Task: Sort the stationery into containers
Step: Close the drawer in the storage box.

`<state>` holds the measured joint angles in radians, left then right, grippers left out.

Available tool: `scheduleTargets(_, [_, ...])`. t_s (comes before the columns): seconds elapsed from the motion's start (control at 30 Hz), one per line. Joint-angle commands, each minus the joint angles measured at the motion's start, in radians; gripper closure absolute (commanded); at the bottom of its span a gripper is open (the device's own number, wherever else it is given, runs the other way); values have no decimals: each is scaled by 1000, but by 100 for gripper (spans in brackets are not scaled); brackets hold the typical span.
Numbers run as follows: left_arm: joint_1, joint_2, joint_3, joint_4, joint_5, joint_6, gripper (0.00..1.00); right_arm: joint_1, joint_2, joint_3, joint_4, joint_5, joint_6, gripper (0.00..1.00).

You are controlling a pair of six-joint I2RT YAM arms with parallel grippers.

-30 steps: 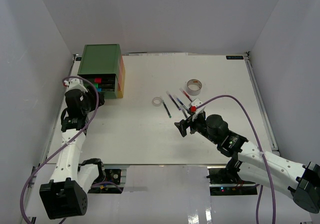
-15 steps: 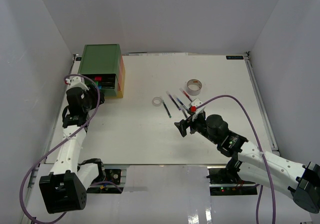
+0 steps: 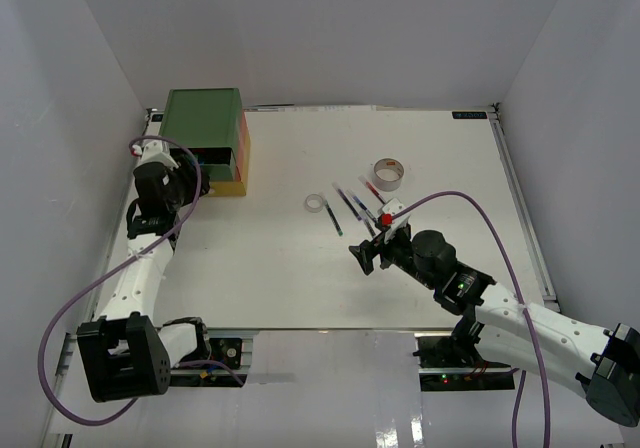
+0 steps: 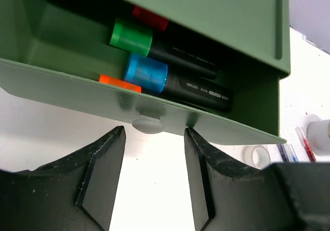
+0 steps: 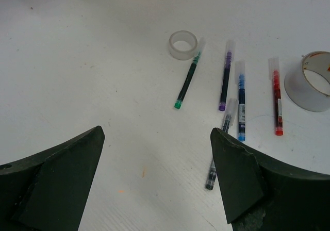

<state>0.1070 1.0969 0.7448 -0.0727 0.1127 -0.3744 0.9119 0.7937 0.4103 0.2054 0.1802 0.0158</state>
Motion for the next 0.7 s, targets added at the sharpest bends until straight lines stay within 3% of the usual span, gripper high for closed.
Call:
scheduleTargets(0.0, [-6, 21, 59, 63, 12, 0, 40, 1, -4, -4, 49, -4, -11, 10])
scheduleTargets(0.67, [-4, 165, 136, 195, 22, -23, 35, 2, -17, 2, 43, -25, -11, 10])
